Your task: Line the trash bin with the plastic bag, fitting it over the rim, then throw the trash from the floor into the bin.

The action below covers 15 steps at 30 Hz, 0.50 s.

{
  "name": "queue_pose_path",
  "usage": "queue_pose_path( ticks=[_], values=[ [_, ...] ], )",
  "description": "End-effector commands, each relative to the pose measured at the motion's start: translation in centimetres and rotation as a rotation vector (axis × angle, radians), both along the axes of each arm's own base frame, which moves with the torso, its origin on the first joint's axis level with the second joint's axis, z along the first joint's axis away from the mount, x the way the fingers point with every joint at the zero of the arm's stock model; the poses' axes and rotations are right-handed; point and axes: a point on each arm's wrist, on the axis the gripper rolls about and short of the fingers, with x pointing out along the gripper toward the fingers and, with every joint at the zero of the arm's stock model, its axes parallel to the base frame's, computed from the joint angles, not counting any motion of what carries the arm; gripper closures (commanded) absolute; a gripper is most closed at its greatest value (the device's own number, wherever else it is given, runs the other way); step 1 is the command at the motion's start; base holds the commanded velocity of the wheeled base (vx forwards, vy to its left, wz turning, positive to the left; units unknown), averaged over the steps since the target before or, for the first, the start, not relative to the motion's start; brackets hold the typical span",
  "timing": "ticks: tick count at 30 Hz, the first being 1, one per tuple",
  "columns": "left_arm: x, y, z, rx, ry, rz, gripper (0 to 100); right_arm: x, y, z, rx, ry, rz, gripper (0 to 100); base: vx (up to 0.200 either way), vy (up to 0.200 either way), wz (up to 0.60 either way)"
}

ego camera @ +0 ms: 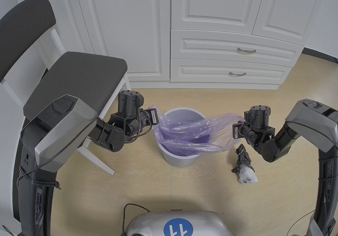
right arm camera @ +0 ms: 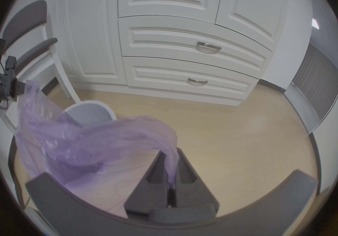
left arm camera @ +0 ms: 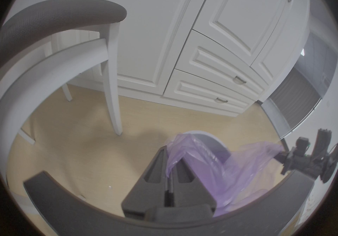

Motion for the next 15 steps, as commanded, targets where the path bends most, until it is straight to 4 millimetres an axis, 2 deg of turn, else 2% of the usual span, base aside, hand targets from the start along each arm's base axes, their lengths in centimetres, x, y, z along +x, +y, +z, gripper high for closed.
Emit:
queue_pose_path(
  ticks=[1, 8, 15],
  values=[
    [0.4, 1.1, -0.6, 0.042, 0.005, 0.035, 100, -0.6, -0.8, 0.4, -0.027, 0.009, -0.013, 100, 0.000, 0.000, 0.00],
    [0.0, 1.9, -1.8, 0.116, 0.064, 0.036, 100, -2.0, -0.8, -0.8, -0.113, 0.075, 0.021, 100, 0.000, 0.000, 0.00],
    [-0.7, 3.2, -1.4, 0.175, 0.106, 0.034, 100, -4.8, -1.3, -0.7, -0.220, 0.140, 0.078, 100, 0.000, 0.000, 0.00]
  ],
)
